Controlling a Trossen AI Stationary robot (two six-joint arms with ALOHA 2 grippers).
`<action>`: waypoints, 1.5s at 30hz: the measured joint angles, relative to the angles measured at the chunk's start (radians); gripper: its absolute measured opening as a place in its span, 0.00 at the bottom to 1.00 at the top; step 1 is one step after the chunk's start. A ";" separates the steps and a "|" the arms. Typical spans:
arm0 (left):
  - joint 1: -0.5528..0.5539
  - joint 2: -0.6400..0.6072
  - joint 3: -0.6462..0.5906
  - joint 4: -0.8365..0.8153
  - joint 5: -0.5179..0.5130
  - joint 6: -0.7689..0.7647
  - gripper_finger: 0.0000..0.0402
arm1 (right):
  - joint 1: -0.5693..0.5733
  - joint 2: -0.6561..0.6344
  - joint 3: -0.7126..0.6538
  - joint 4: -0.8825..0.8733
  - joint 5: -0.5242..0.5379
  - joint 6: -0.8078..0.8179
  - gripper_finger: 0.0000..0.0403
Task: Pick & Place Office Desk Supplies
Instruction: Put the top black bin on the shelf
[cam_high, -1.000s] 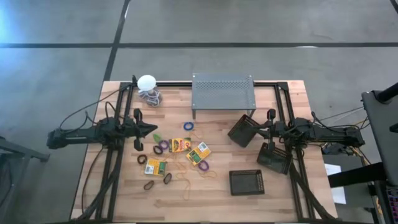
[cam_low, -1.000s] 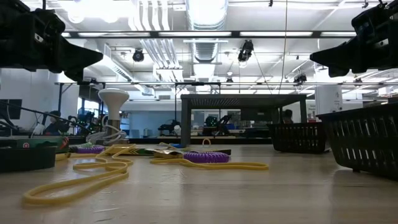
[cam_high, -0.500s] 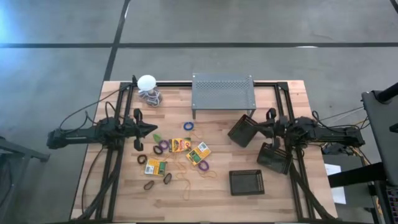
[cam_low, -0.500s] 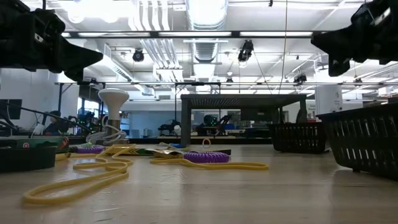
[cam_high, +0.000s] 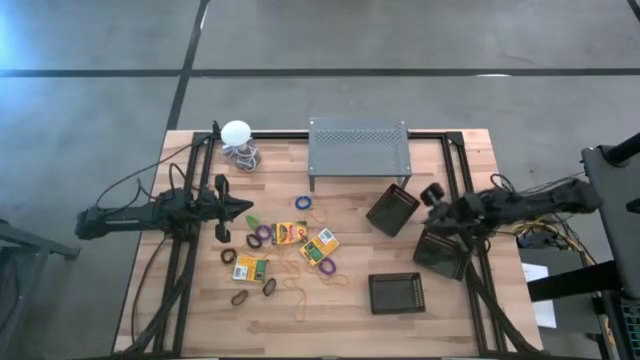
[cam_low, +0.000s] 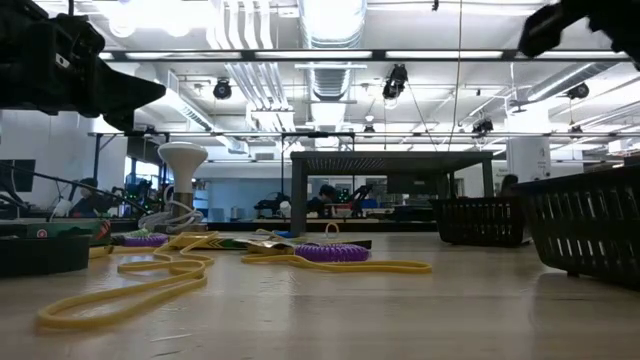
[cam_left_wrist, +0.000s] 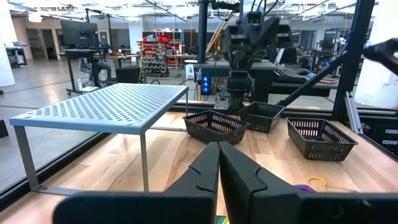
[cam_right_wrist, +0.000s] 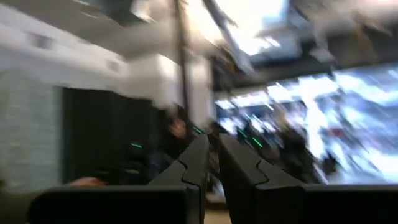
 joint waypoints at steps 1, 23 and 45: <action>0.000 0.000 0.000 0.000 0.000 0.000 0.05 | 0.021 0.054 0.025 -0.025 0.058 0.000 0.08; 0.000 0.000 0.000 0.000 0.000 0.000 0.05 | 0.029 0.928 1.006 -1.717 0.333 0.474 0.24; 0.000 0.000 0.000 0.000 0.000 -0.198 0.05 | -0.103 1.221 1.002 -1.773 0.229 0.366 0.43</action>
